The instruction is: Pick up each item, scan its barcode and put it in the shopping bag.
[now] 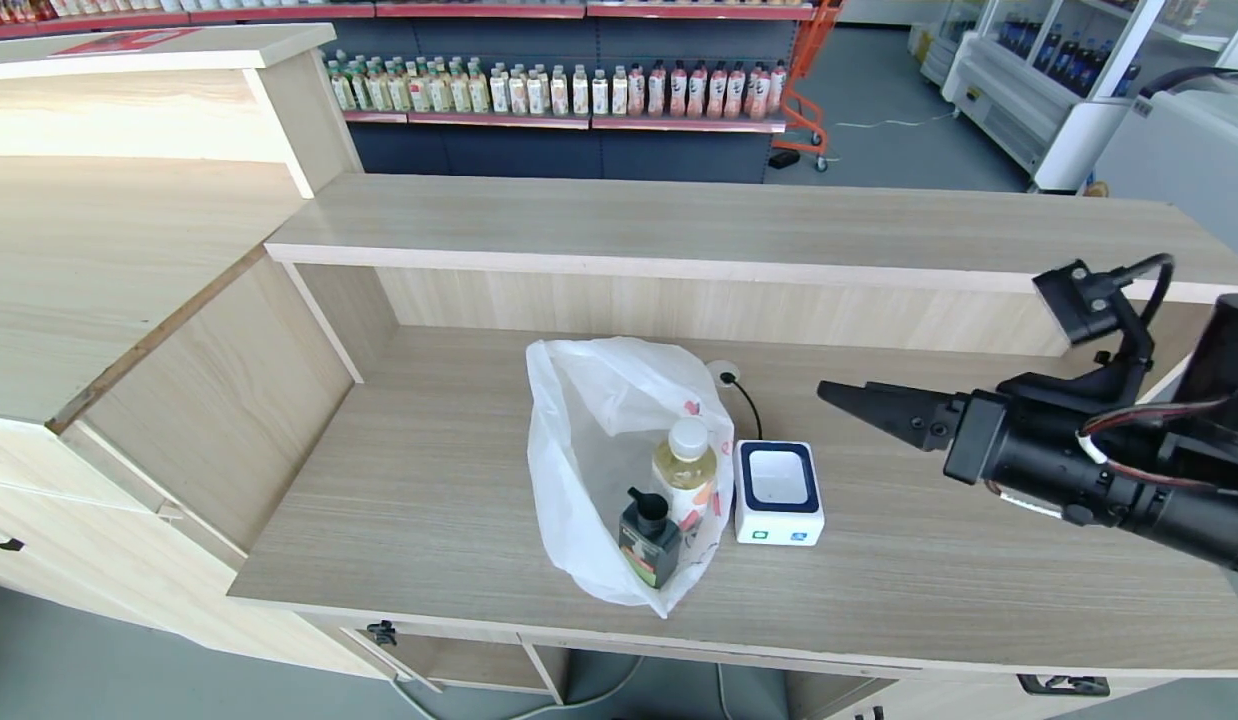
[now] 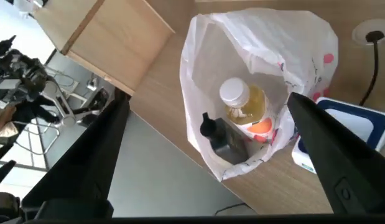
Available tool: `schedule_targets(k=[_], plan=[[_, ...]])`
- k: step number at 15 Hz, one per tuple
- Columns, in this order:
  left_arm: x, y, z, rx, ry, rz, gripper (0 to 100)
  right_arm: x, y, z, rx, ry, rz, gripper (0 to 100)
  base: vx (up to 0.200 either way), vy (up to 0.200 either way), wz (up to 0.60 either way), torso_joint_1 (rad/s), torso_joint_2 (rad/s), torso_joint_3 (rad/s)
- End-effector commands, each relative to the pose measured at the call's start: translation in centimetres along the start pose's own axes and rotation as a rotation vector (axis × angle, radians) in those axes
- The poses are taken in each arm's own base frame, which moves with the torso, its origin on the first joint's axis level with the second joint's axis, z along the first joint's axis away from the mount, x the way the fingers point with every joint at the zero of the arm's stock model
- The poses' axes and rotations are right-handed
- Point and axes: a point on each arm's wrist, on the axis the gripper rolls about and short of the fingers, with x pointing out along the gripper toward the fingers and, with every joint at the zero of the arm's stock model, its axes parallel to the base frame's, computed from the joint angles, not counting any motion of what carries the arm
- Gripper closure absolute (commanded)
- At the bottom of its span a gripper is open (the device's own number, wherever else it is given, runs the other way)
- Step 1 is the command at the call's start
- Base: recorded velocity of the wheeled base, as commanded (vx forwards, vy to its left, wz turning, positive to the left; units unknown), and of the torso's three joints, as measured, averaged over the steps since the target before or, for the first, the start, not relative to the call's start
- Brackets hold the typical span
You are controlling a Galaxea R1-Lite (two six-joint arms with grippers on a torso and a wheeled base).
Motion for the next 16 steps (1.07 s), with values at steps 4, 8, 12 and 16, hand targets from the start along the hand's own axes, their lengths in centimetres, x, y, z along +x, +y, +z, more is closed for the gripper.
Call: schedule_targets(k=[4, 8, 12, 16], plan=[[0.0, 0.0, 0.0, 0.0, 0.0, 0.002, 0, -18.2, 3.5, -8.5, -0.192, -0.071, -0.568, 0, 0.0, 0.0, 0.0, 0.0, 0.0, 0.0], [0.0, 0.0, 0.0, 0.0, 0.0, 0.0, 0, -22.4, 4.9, -14.3, -0.247, -0.172, -0.754, 0, 0.0, 0.0, 0.0, 0.0, 0.0, 0.0], [0.0, 0.0, 0.0, 0.0, 0.0, 0.0, 0, -23.2, 5.2, -16.1, -0.274, -0.171, -0.778, 0, 0.0, 0.0, 0.0, 0.0, 0.0, 0.0], [0.0, 0.0, 0.0, 0.0, 0.0, 0.0, 0, -23.2, 5.2, -16.1, -0.236, -0.19, -0.773, 0, 0.0, 0.0, 0.0, 0.0, 0.0, 0.0]])
